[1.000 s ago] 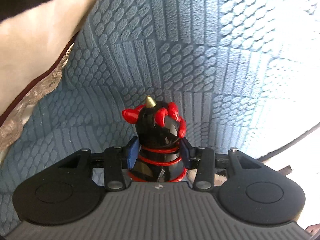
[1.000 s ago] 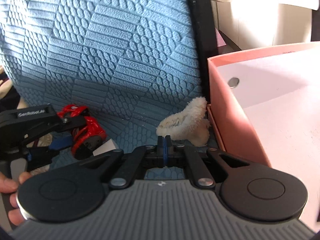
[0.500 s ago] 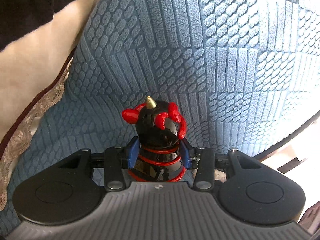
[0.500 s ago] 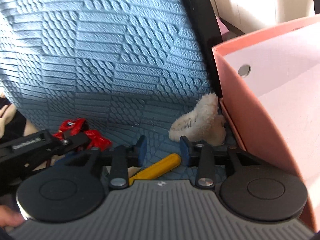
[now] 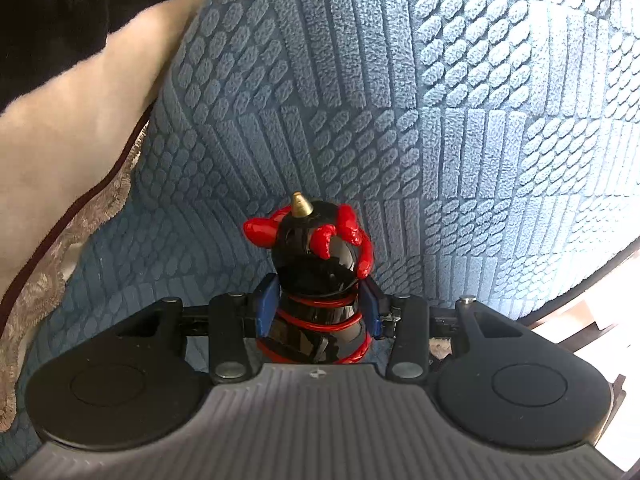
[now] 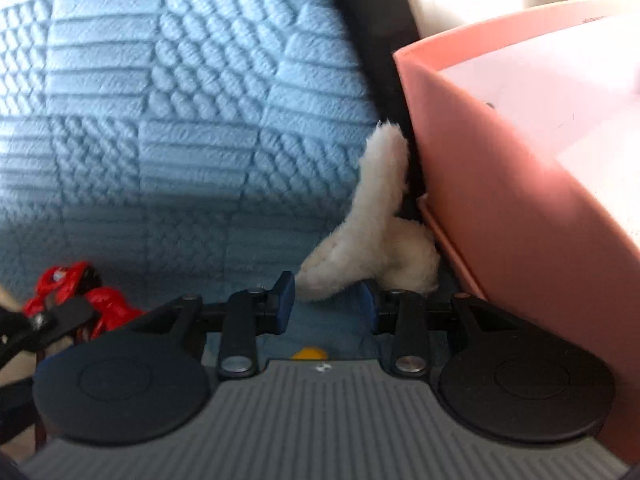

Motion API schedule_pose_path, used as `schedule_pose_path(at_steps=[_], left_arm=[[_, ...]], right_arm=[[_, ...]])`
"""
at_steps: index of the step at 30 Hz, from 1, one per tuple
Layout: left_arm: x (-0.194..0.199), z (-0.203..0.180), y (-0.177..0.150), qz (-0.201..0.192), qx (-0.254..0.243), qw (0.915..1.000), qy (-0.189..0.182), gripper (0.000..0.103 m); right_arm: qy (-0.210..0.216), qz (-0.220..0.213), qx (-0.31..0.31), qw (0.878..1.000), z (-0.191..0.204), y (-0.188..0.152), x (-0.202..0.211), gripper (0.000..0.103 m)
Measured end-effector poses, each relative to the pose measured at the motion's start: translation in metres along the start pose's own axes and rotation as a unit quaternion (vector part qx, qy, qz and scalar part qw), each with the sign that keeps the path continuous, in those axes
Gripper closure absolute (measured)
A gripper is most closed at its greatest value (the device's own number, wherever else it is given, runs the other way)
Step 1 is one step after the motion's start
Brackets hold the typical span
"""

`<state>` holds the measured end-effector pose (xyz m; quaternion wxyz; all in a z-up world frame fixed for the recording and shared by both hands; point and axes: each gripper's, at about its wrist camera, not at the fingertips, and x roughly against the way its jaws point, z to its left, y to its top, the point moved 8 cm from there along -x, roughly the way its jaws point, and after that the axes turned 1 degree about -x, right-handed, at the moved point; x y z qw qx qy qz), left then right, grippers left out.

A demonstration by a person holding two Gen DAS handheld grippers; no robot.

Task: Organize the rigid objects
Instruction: 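Lift the red-black spool with the left gripper while the right gripper releases the plush toy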

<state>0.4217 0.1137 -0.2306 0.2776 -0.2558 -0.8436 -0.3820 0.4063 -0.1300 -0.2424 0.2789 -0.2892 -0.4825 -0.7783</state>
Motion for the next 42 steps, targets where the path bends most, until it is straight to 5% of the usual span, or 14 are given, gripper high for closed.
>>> schedule_pose_path(at_steps=[2,14,30,42], left_arm=[[0.003,-0.004,0.001,-0.001,-0.003,1.0000,-0.001,0.054],[0.025,-0.022,-0.012,-0.009,-0.034,0.9994,0.001,0.054],[0.064,-0.035,-0.080,0.008,-0.077,0.9970,0.002,0.054],[0.098,-0.024,-0.145,0.015,-0.134,0.9896,0.052,0.054]], right_arm=[[-0.009,-0.007,0.013,1.000,0.001,0.001,0.002,0.080],[-0.045,-0.015,0.081,0.996,0.014,-0.005,0.042,0.090],[-0.020,0.009,0.095,0.995,0.007,-0.054,0.130,0.093],[0.012,0.029,0.109,0.994,-0.014,-0.087,0.164,0.093]])
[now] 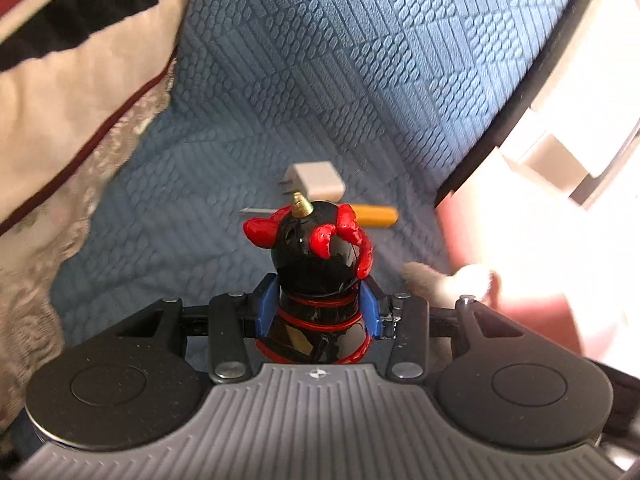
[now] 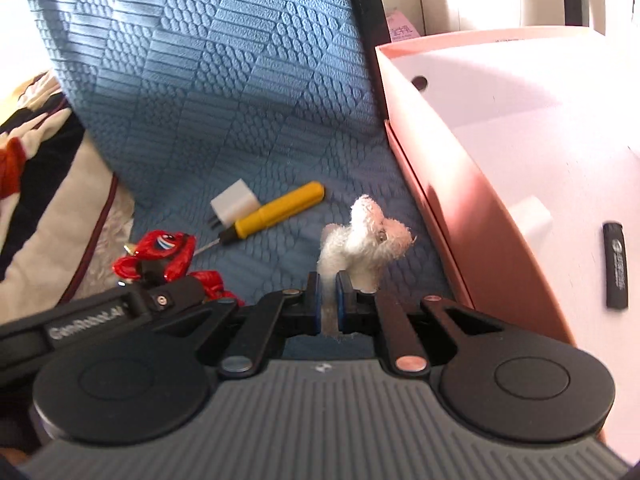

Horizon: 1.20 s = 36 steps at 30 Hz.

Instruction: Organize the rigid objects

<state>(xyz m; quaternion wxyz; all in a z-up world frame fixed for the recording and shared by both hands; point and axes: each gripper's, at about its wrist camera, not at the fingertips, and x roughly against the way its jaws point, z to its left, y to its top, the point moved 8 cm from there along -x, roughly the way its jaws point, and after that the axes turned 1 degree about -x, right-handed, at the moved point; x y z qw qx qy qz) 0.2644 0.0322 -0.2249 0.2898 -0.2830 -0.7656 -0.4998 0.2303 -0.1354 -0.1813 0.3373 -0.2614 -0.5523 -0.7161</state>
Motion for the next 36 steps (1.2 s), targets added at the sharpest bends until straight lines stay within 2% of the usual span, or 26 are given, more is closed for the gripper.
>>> schedule_pose_path(at_steps=[7,15,19,25,26,30,34,36], left_arm=[[0.015,0.008,-0.015,-0.011,-0.034,0.9986,0.039,0.054],[0.015,0.007,-0.024,-0.015,-0.068,0.9953,0.067,0.054],[0.015,0.008,-0.030,-0.004,-0.060,0.9966,0.057,0.054],[0.021,0.006,-0.040,0.014,-0.014,0.9998,0.010,0.052],[0.021,0.006,-0.041,0.019,-0.008,0.9998,0.002,0.050],[0.026,0.007,-0.046,0.028,0.010,0.9996,0.001,0.028],[0.038,0.010,-0.046,0.025,0.039,0.9987,-0.022,0.026],[0.042,0.009,-0.048,0.024,0.030,0.9991,-0.018,0.026]], right_arm=[[0.009,0.007,0.007,1.000,-0.005,-0.025,0.022,0.093],[0.011,0.066,0.024,0.997,-0.008,-0.065,0.016,0.093],[0.008,0.063,0.045,0.997,-0.004,-0.067,0.014,0.093],[0.017,0.071,0.036,0.997,-0.007,-0.067,0.013,0.090],[0.017,0.072,0.036,0.997,-0.007,-0.067,0.013,0.088],[0.011,0.075,0.039,0.996,-0.009,-0.067,0.014,0.084],[0.011,0.071,0.043,0.996,-0.012,-0.065,0.020,0.078],[0.021,0.069,0.046,0.996,-0.011,-0.063,0.022,0.068]])
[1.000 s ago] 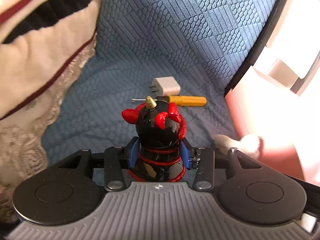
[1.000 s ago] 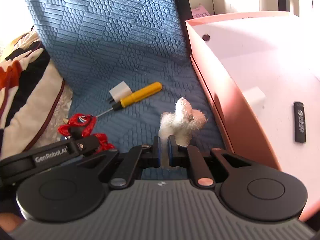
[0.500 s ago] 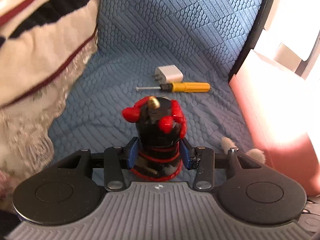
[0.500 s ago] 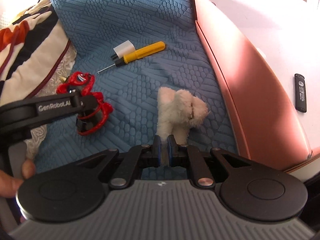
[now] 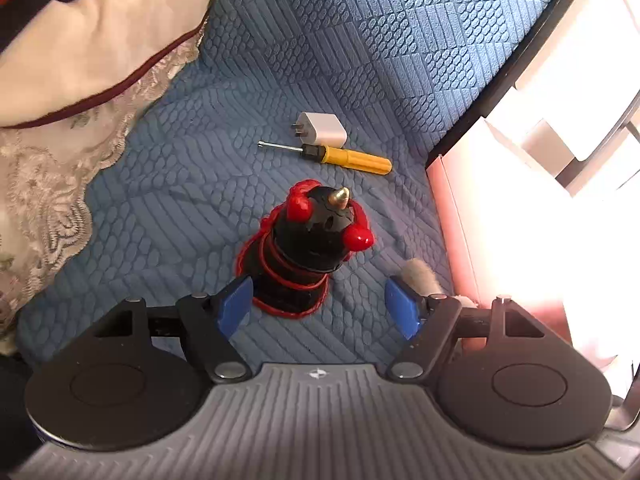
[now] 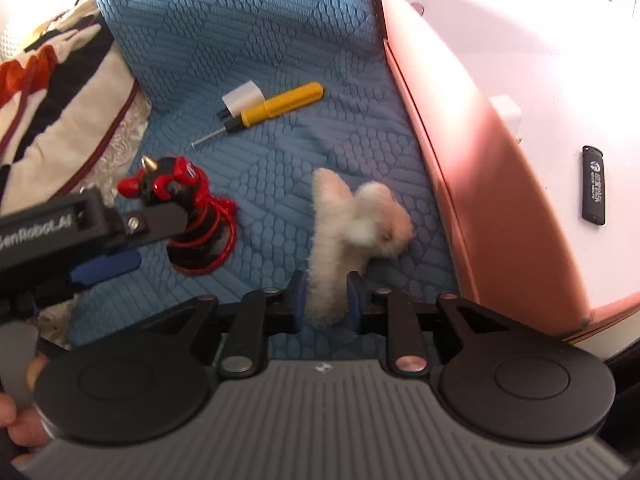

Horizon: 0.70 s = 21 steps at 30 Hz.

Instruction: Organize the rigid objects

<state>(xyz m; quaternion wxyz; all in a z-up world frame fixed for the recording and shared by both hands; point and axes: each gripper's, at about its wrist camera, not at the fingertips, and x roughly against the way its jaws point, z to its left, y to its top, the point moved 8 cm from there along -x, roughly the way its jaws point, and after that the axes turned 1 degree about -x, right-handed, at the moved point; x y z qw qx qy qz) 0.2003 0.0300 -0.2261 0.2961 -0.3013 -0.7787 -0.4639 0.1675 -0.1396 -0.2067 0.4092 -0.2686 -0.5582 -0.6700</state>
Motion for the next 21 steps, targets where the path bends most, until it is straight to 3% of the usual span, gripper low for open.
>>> schedule_pose_path(at_steps=[3,6,21], left_arm=[[0.000,-0.003,0.000,-0.004,-0.015,0.9998,0.010,0.026],[-0.002,-0.003,0.000,-0.001,-0.016,0.9998,0.009,0.026],[-0.007,0.003,0.006,0.002,-0.001,1.0000,0.003,0.026]], right_arm=[[-0.007,-0.013,0.013,1.000,0.001,0.003,0.004,0.054],[-0.016,-0.025,0.032,0.999,0.003,0.007,0.006,0.048],[-0.088,-0.055,0.101,0.989,0.009,0.021,-0.011,0.048]])
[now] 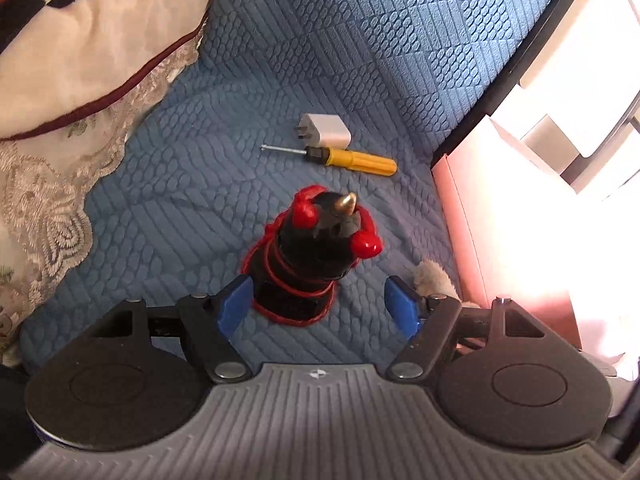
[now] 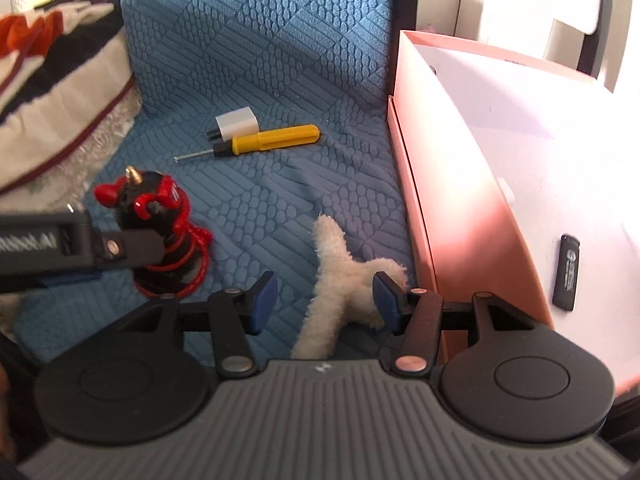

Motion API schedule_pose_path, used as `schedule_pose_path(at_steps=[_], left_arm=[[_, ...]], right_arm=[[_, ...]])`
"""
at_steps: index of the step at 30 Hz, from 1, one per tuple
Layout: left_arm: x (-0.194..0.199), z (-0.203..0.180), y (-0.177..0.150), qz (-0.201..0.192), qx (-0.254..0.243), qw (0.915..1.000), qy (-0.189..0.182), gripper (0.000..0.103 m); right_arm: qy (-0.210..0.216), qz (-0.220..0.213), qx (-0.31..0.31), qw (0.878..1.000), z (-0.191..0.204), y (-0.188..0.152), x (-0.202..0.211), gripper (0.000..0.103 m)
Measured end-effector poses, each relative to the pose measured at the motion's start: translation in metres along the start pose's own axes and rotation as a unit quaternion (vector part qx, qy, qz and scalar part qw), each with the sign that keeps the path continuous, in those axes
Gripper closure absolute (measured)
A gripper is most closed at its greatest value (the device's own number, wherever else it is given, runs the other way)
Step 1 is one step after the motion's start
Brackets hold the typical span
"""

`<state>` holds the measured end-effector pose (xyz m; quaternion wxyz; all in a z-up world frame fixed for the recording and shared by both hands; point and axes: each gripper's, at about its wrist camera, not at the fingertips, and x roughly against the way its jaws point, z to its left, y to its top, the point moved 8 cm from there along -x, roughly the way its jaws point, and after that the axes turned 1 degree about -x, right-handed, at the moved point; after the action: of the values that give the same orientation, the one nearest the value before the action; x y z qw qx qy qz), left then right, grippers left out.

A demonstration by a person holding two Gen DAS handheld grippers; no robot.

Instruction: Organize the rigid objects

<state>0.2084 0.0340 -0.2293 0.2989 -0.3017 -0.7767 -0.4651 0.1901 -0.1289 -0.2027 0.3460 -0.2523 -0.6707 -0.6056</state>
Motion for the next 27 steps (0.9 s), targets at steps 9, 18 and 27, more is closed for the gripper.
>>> schedule_pose_path(at_steps=[9,18,27], left_arm=[[-0.004,0.003,0.005,-0.003,0.009,1.0000,0.002,0.026],[-0.007,0.003,0.008,-0.010,0.007,0.9999,0.003,0.026],[-0.012,0.001,0.015,-0.015,0.005,0.9999,0.004,0.026]], right_arm=[[-0.044,-0.012,0.027,0.999,0.003,0.009,-0.020,0.049],[-0.066,-0.021,0.011,0.998,-0.008,0.016,-0.024,0.071],[-0.025,-0.030,0.024,0.999,0.009,0.012,-0.007,0.079]])
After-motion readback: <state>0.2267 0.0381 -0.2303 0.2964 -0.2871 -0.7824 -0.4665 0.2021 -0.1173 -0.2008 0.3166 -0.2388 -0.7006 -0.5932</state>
